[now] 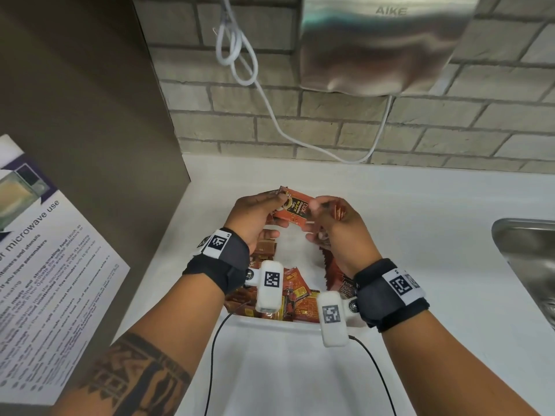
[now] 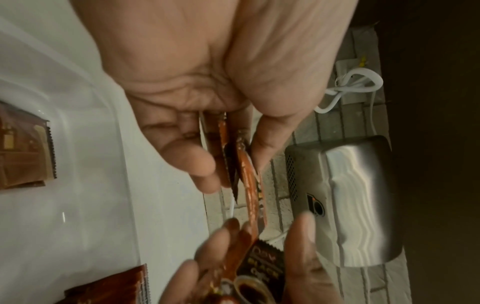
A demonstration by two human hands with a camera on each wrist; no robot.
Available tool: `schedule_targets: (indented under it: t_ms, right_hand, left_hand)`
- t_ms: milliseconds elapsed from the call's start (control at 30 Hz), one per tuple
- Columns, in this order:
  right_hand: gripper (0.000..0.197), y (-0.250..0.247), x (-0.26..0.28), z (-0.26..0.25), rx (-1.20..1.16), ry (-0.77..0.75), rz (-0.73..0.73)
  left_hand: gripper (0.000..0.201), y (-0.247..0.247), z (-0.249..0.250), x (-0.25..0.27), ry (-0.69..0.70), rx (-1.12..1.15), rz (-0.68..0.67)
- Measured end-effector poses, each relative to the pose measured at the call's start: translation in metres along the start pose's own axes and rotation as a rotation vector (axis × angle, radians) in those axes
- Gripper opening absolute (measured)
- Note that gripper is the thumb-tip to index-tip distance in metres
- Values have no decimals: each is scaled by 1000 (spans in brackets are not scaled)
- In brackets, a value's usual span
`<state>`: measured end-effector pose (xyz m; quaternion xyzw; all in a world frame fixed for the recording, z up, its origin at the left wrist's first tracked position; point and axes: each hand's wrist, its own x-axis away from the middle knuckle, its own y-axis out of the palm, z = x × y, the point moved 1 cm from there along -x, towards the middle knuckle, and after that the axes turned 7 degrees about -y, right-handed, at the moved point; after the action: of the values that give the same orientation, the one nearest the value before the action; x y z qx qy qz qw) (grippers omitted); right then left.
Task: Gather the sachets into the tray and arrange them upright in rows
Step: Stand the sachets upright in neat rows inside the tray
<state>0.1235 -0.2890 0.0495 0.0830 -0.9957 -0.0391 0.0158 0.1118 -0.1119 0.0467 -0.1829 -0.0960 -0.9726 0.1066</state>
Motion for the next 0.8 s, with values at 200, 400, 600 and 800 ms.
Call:
schedule_targets:
  t_ms: [200,400,600,800]
  right_hand:
    - [34,1,-3,-4,-56,-37,9]
    - [44,0,-11,-10,-229,-66,15]
    - [46,-6,-9,-14,-92,-46,-121]
    - [44,-17,-14,-20,-250,-21,-9]
  left_hand:
    - [21,3,-2,1,25,-84,-7]
    - [24,11,-7,8,22,-323,-171]
    - [17,8,-3,9,113,-459,-198]
    - [33,3,-1,1,201,-358,-192]
